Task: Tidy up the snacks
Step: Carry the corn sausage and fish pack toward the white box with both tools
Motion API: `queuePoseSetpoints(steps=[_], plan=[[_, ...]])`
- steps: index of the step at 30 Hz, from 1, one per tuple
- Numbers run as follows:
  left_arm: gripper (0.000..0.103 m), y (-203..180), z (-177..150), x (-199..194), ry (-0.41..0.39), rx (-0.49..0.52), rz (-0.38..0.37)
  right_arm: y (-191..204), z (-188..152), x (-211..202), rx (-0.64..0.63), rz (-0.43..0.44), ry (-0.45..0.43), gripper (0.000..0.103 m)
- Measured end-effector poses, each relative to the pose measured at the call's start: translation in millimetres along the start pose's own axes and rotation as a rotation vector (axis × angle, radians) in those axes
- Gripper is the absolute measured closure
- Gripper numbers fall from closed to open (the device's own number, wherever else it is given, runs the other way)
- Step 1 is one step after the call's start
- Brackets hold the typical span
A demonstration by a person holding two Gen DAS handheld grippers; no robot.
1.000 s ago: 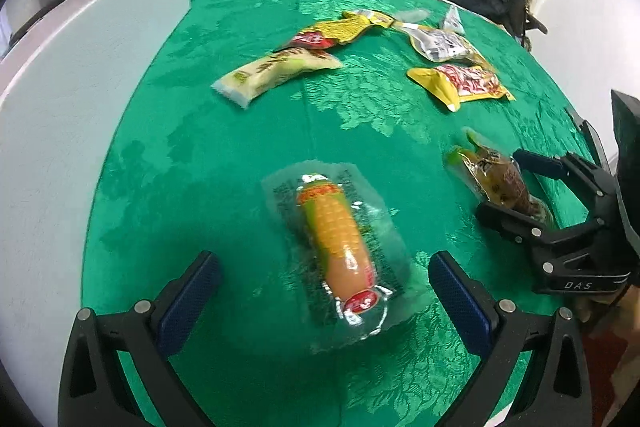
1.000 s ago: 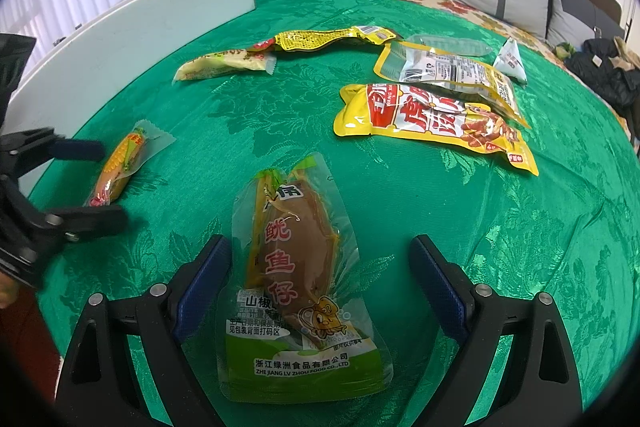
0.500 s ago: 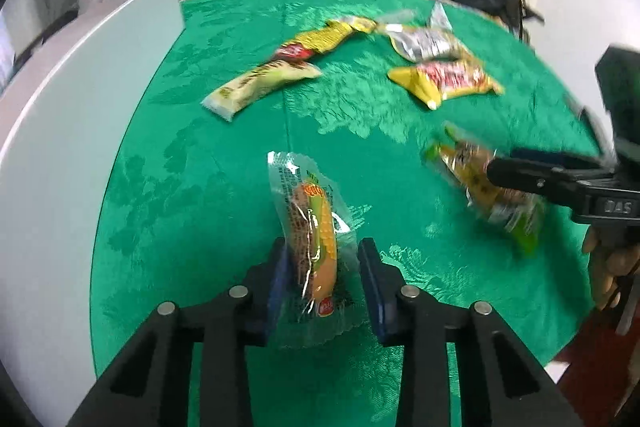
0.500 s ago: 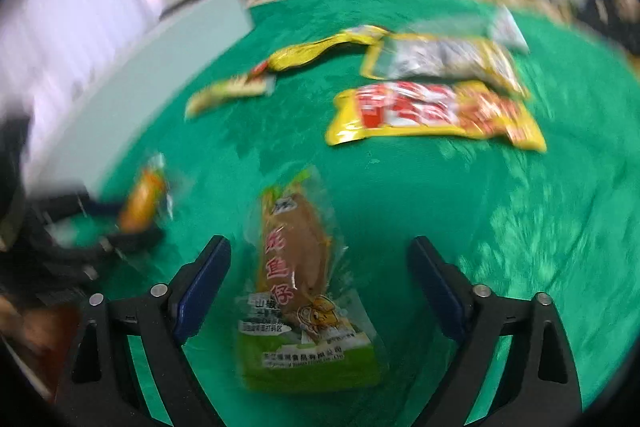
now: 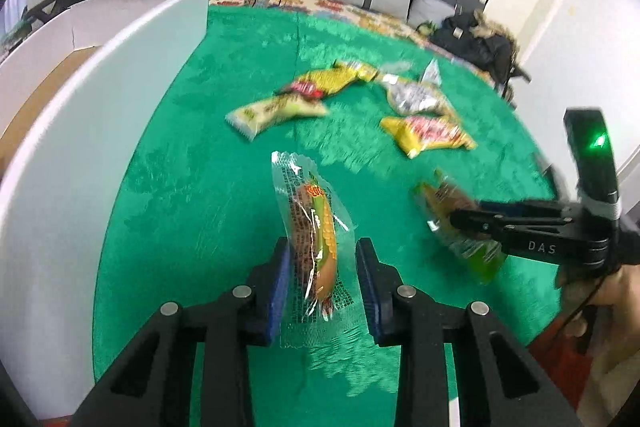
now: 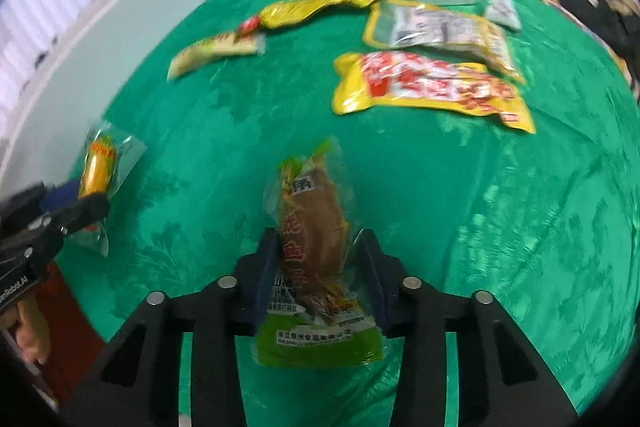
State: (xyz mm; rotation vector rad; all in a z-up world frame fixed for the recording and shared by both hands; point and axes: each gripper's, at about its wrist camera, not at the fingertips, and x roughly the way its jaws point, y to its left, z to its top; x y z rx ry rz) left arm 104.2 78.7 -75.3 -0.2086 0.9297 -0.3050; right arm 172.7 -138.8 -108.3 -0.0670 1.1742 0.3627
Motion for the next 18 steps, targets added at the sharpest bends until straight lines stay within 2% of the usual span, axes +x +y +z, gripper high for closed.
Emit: queuePoseSetpoints(steps=[2, 4, 5, 6, 9, 12, 16, 18], plan=[[0.071, 1, 8, -15, -0.028, -0.022, -0.032, -5, 1, -11, 0.047, 0.036, -0.024, 0.065], [0.071, 6, 19, -34, -0.064, -0.043, -0.061, -6, 7, -30, 0.087, 0.092, -0.062, 0.101], [0.071, 8, 23, -41, -0.079, -0.052, -0.07, -6, 9, -38, 0.106, 0.12, -0.077, 0.095], [0.071, 11, 28, -50, -0.097, -0.06, -0.076, -3, 14, -45, 0.117, 0.151, -0.096, 0.095], [0.071, 29, 40, -75, -0.143, -0.101, -0.076, 3, 29, -49, 0.095, 0.138, -0.115, 0.096], [0.071, 48, 43, -95, -0.178, -0.138, -0.069, -6, 37, -42, 0.137, 0.161, -0.104, 0.094], [0.071, 66, 38, -108, -0.195, -0.164, -0.053, -16, 33, -25, 0.205, 0.163, 0.017, 0.09], [0.071, 71, 35, -107, -0.194, -0.169, -0.044, -9, 27, -10, 0.221, 0.17, 0.081, 0.075]])
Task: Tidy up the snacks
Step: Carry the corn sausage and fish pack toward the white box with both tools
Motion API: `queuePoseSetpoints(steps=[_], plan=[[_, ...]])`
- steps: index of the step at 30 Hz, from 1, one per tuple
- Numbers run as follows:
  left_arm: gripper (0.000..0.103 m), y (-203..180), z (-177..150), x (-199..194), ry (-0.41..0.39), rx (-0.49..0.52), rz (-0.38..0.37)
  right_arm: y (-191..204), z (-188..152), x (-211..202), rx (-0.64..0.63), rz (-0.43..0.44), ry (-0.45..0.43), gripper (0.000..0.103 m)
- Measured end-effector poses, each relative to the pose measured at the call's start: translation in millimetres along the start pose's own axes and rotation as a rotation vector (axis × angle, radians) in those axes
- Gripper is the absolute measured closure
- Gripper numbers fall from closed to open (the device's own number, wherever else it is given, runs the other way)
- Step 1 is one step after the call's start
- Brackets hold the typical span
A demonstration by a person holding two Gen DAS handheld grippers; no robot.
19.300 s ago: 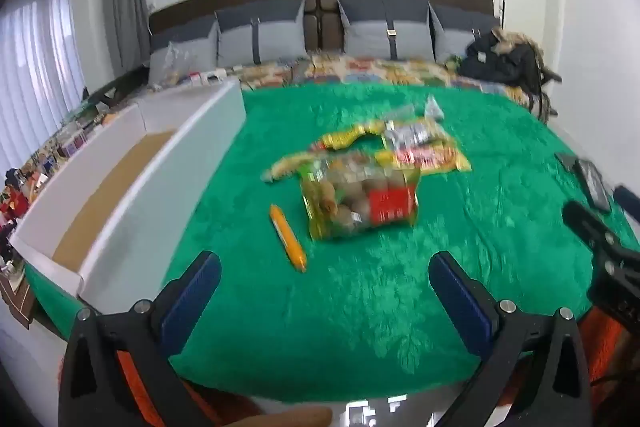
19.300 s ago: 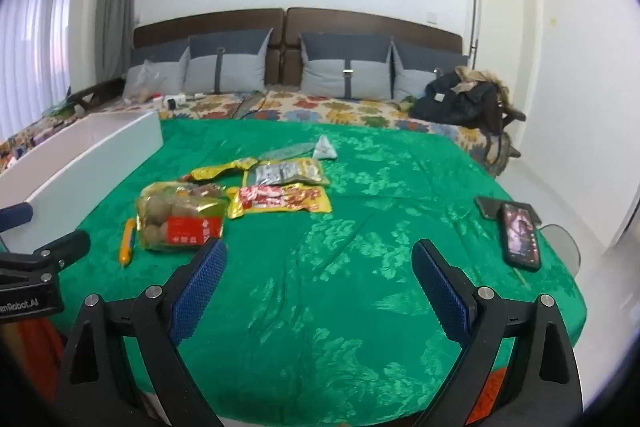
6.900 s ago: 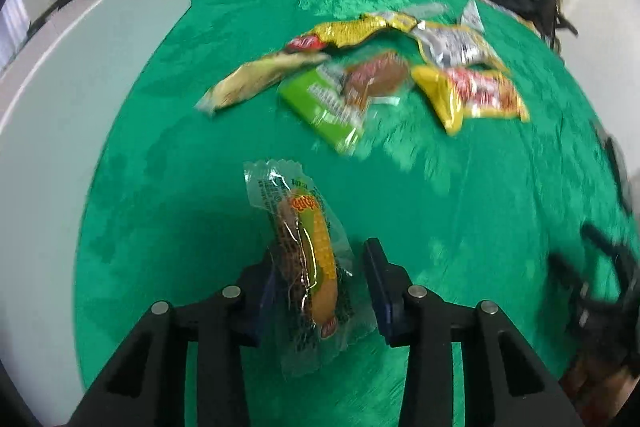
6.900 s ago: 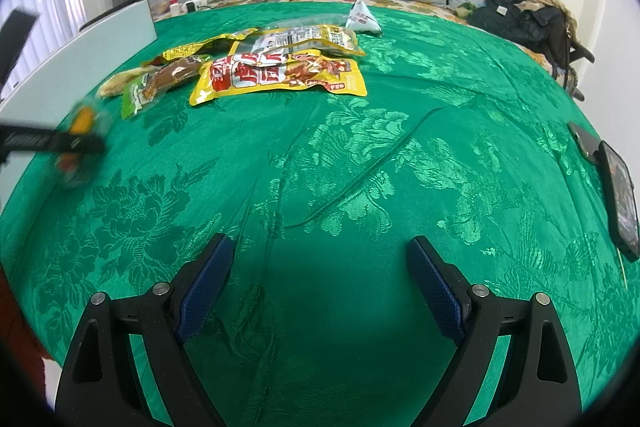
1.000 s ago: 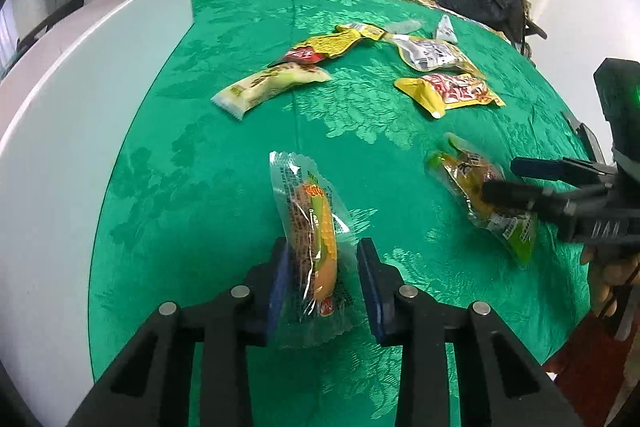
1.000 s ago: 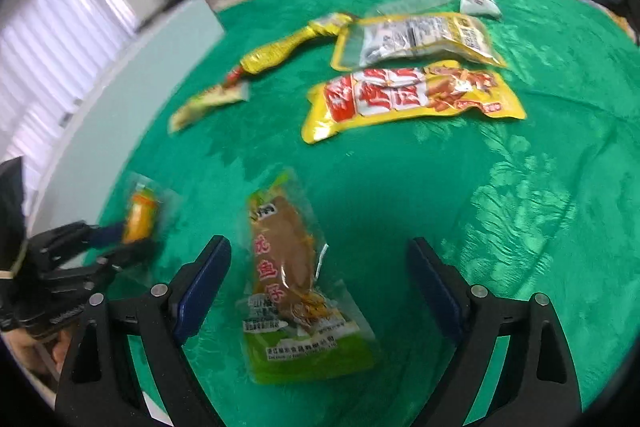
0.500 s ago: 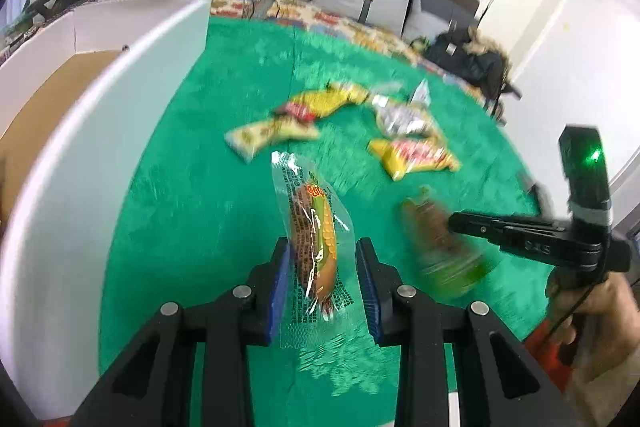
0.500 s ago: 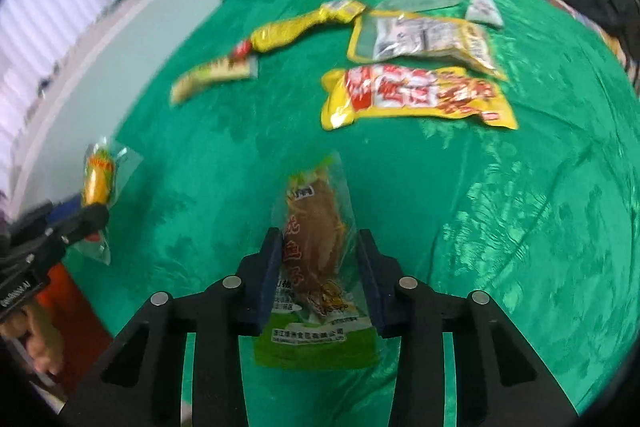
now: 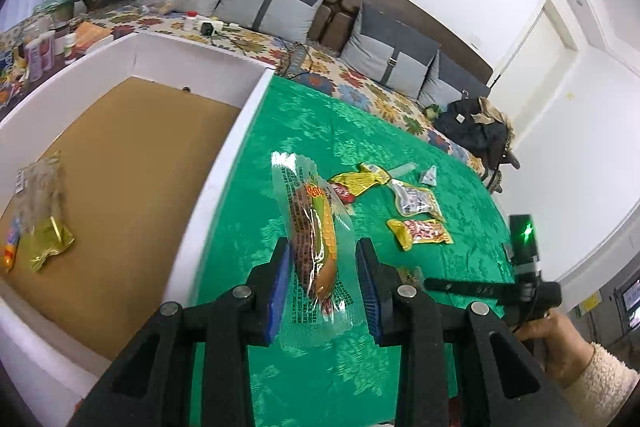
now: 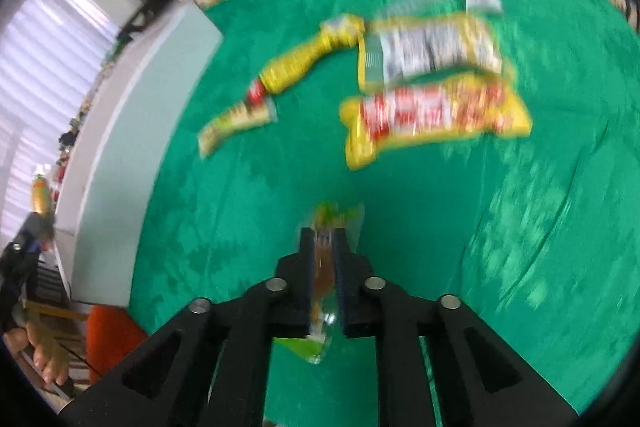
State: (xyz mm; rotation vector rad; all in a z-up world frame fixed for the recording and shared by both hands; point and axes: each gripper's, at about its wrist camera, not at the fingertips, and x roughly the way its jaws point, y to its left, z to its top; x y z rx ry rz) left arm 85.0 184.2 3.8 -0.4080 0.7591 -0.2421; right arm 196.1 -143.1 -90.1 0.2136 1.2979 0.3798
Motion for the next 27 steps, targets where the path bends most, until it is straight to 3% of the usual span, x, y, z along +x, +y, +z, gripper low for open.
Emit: queuePoseSetpoints(steps=[2, 4, 6, 9, 12, 17, 22, 25, 27], plan=[[0.071, 4, -3, 1, 0.0, -0.004, 0.003, 1, -2, 18, 0.029, -0.016, 0.031, 0.057], [0.071, 8, -5, 2, 0.003, -0.016, -0.004, 1, 1, 33, 0.077, -0.061, 0.003, 0.05], [0.071, 11, -6, 0, 0.002, -0.018, -0.003, 5, 6, 41, 0.069, -0.082, -0.027, 0.066], [0.071, 18, -7, -7, -0.01, -0.027, 0.005, 15, 10, 47, -0.006, -0.083, 0.018, 0.067], [0.071, 28, -7, -13, -0.027, -0.059, 0.009, 9, 7, 43, 0.005, -0.069, 0.027, 0.068], [0.071, 41, -5, -19, -0.044, -0.096, 0.003, -5, 4, 25, 0.115, 0.083, -0.019, 0.076], [0.071, 48, -6, -26, -0.06, -0.106, 0.008, 4, 6, 28, -0.006, -0.023, -0.001, 0.075], [0.071, 50, -8, -26, -0.059, -0.11, 0.013, 17, 1, 37, -0.08, -0.071, 0.027, 0.064], [0.071, 50, -8, -26, -0.057, -0.113, 0.013, 31, -7, 43, -0.159, -0.137, 0.037, 0.044]])
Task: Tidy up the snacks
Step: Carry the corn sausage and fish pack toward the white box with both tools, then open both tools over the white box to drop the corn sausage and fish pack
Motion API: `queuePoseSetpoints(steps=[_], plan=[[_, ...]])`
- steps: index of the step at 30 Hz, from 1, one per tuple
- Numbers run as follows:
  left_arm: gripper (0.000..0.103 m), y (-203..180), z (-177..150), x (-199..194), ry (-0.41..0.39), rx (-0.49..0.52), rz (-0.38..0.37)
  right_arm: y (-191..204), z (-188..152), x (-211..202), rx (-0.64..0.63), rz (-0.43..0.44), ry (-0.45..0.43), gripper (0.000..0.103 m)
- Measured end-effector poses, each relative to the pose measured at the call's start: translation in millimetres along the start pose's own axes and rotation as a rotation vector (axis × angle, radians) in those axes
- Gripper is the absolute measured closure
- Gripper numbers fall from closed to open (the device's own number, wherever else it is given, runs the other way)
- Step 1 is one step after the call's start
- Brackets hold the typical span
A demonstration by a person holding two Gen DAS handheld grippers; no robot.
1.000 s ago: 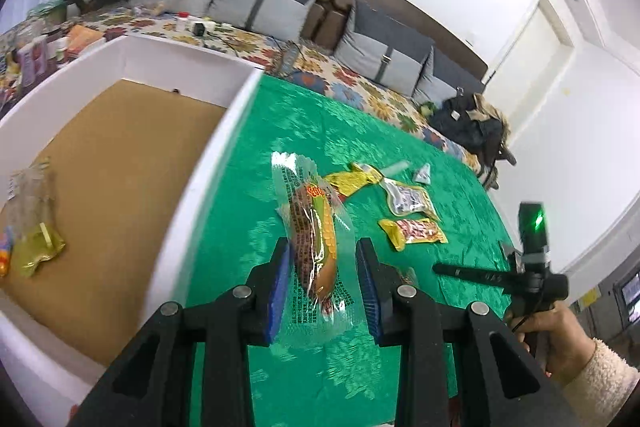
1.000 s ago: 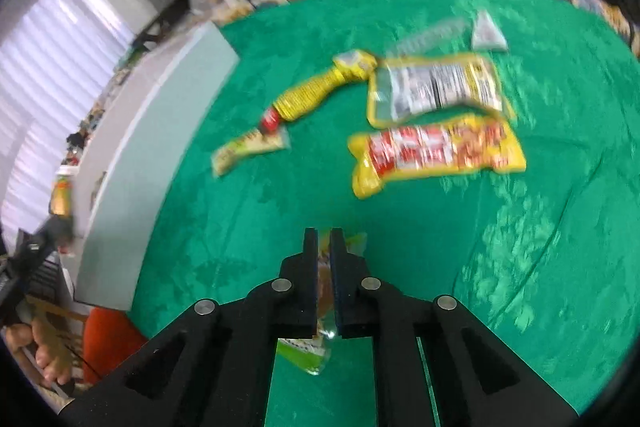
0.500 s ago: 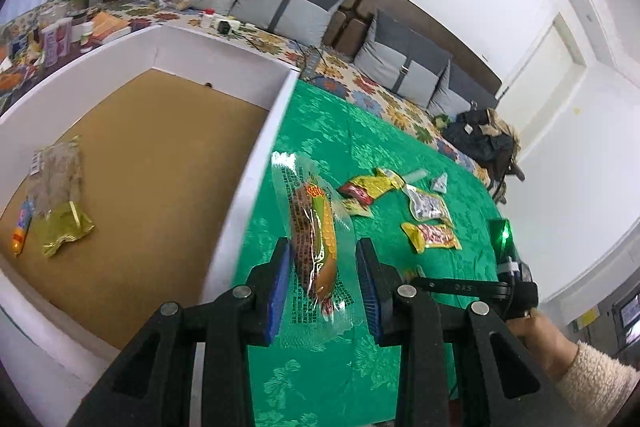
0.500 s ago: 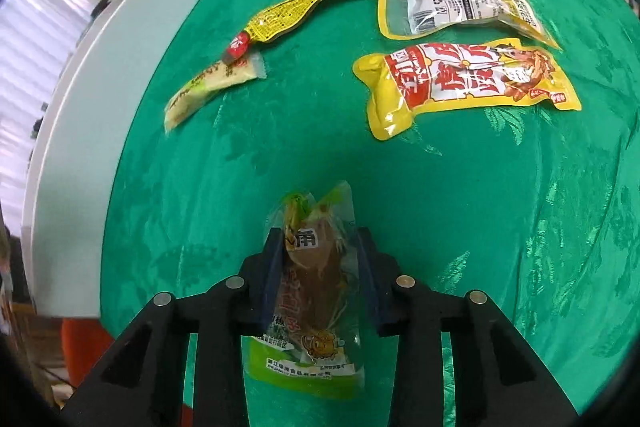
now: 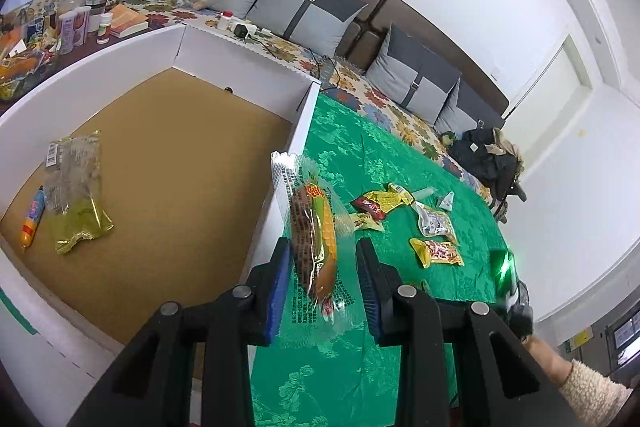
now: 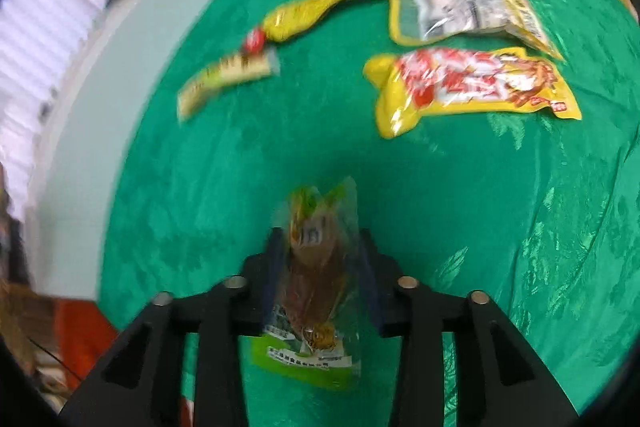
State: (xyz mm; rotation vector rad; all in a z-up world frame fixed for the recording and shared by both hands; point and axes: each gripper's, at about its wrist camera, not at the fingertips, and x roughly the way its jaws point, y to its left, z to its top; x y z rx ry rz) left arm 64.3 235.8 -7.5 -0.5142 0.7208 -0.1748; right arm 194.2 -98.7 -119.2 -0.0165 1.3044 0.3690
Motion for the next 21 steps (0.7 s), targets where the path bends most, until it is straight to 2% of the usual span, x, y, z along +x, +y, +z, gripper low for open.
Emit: queuePoseSetpoints(steps=[1, 3, 4, 5, 8, 11, 14, 17, 18, 21], plan=[[0.071, -1, -1, 0, 0.001, 0.003, 0.002, 6, -2, 0, -0.038, -0.037, 0.006, 0.043], [0.071, -2, 0, -1, 0.001, 0.007, 0.003, 20, -8, 1, -0.11, -0.122, -0.005, 0.055], [0.071, -3, 0, -1, 0.001, 0.006, 0.003, 20, -8, 0, -0.096, -0.117, 0.003, 0.056], [0.071, -1, 2, -2, 0.001, 0.002, 0.002, 17, -7, -2, -0.075, -0.098, 0.002, 0.061], [0.071, 5, 8, -7, -0.013, -0.016, 0.0, -2, -3, -19, 0.027, 0.017, -0.026, 0.073], [0.071, 20, 17, -19, -0.046, -0.049, 0.01, -10, 1, -37, 0.091, 0.121, -0.07, 0.074], [0.071, 39, 29, -33, -0.085, -0.07, 0.051, -12, 11, -62, 0.177, 0.286, -0.127, 0.074], [0.071, 63, 39, -45, -0.108, -0.086, 0.106, 19, 30, -80, 0.196, 0.422, -0.172, 0.074], [0.071, 70, 42, -47, -0.111, -0.089, 0.123, 39, 43, -89, 0.183, 0.475, -0.188, 0.074], [0.071, 89, 50, -50, -0.097, -0.093, 0.18, 100, 64, -110, 0.102, 0.564, -0.209, 0.073]])
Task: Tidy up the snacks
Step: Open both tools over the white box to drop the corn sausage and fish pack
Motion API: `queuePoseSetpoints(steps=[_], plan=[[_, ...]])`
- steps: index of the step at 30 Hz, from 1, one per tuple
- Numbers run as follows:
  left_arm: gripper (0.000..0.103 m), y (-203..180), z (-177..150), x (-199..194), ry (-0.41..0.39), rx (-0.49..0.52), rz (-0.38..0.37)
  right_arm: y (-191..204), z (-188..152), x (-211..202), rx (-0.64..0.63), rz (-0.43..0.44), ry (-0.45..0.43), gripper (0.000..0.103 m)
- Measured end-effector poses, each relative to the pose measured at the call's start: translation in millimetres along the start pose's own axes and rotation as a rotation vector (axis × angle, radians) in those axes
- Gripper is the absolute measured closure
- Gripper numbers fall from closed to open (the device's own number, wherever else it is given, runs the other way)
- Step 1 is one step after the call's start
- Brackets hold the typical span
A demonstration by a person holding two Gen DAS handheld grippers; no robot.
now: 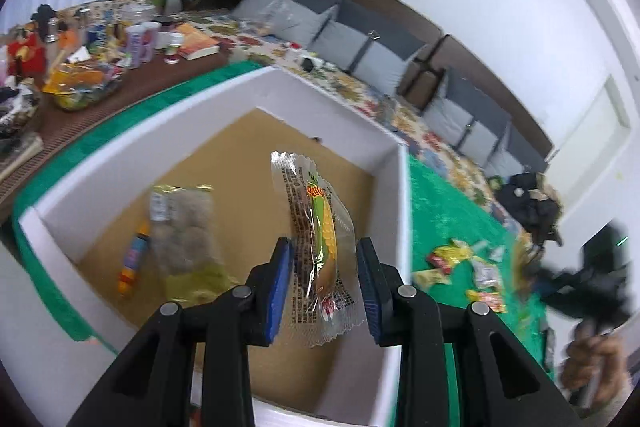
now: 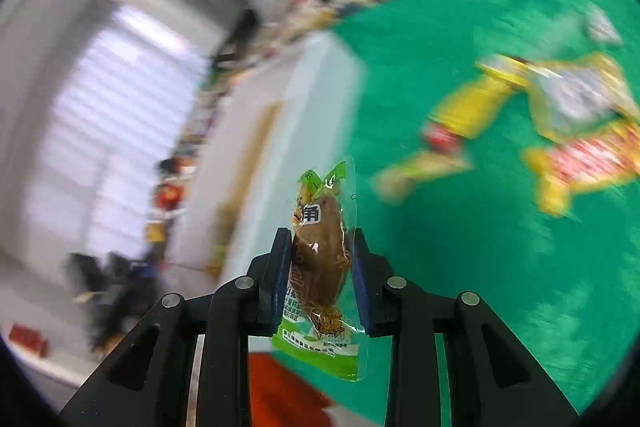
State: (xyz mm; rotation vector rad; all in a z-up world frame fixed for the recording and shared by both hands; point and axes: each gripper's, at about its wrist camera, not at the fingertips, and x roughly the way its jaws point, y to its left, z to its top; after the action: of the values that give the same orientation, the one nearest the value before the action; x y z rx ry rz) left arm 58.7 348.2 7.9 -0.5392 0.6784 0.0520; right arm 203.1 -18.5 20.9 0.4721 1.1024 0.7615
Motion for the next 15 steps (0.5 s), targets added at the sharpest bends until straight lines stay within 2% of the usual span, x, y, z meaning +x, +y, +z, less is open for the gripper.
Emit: queuePoseSetpoints(steps=[3, 5, 8, 9, 10, 12, 15], plan=[[0.071, 14, 1, 5, 0.03, 0.008, 0.055, 71, 6, 35, -0.108, 0.069, 0.036, 0.073], [0.07, 19, -3, 10, 0.053, 0.024, 0.089, 102, 4, 60, -0.165, 0.08, 0.058, 0.073], [0.056, 23, -13, 20, 0.094, 0.05, 0.174, 135, -5, 98, -0.247, 0.053, 0.087, 0.069], [0.049, 27, -17, 24, 0.109, 0.053, 0.209, 140, -8, 111, -0.261, 0.025, 0.101, 0.055], [0.043, 30, -20, 28, 0.123, 0.051, 0.233, 141, -11, 118, -0.262, 0.009, 0.109, 0.046], [0.024, 36, -26, 27, 0.124, 0.033, 0.256, 129, -17, 120, -0.263, -0.028, 0.091, 0.043], [0.022, 31, -32, 18, 0.1, 0.02, 0.229, 106, -26, 98, -0.285, -0.08, 0.044, 0.042]])
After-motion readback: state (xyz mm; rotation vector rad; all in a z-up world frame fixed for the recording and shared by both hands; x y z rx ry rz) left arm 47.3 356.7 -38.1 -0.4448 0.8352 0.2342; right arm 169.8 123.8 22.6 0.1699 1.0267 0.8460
